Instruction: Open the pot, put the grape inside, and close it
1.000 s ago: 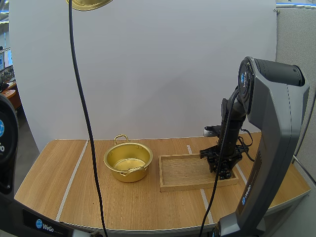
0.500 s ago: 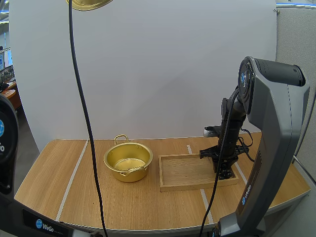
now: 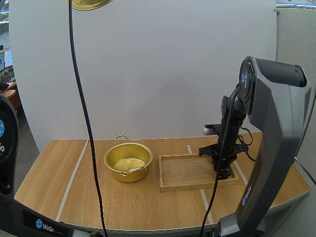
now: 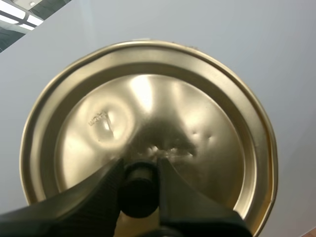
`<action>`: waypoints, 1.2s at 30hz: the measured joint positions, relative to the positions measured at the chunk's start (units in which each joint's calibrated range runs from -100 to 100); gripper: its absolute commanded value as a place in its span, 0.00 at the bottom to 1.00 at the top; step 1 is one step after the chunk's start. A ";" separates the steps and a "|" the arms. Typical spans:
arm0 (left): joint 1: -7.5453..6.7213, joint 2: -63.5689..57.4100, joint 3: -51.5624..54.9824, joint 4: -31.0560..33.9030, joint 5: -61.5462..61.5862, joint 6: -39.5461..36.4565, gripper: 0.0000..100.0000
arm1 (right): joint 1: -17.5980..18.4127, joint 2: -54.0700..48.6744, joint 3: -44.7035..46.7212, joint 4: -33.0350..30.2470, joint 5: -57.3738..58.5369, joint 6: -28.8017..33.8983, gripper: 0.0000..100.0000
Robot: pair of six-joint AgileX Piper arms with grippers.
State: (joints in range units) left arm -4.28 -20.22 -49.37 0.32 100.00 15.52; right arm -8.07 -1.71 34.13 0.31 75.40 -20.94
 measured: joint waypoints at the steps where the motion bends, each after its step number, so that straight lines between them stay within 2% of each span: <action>1: 0.00 0.00 0.00 0.00 0.00 0.00 0.00 | 0.00 -1.25 0.00 0.16 0.00 0.00 0.00; 12: 0.00 0.00 0.00 0.00 0.00 0.00 0.00 | 0.00 -17.70 0.00 1.78 0.52 0.00 0.00; 16: 0.00 0.00 0.00 0.00 0.00 0.00 0.00 | 0.00 -24.26 0.00 6.09 0.52 -0.19 0.00; 20: 0.00 0.00 0.00 0.00 0.00 0.00 0.00 | 0.33 -29.31 0.00 11.99 0.68 -3.91 0.00; 26: 0.00 0.00 0.00 0.00 0.00 0.00 0.00 | 3.80 -34.25 0.00 16.67 0.68 -7.53 0.00; 36: 0.00 0.00 0.00 0.00 0.00 0.00 0.00 | 10.44 -34.87 -0.49 17.03 0.51 -10.64 0.00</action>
State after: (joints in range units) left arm -4.28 -20.22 -49.37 0.32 100.00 15.52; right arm 2.37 -36.58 33.64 17.34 75.91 -31.57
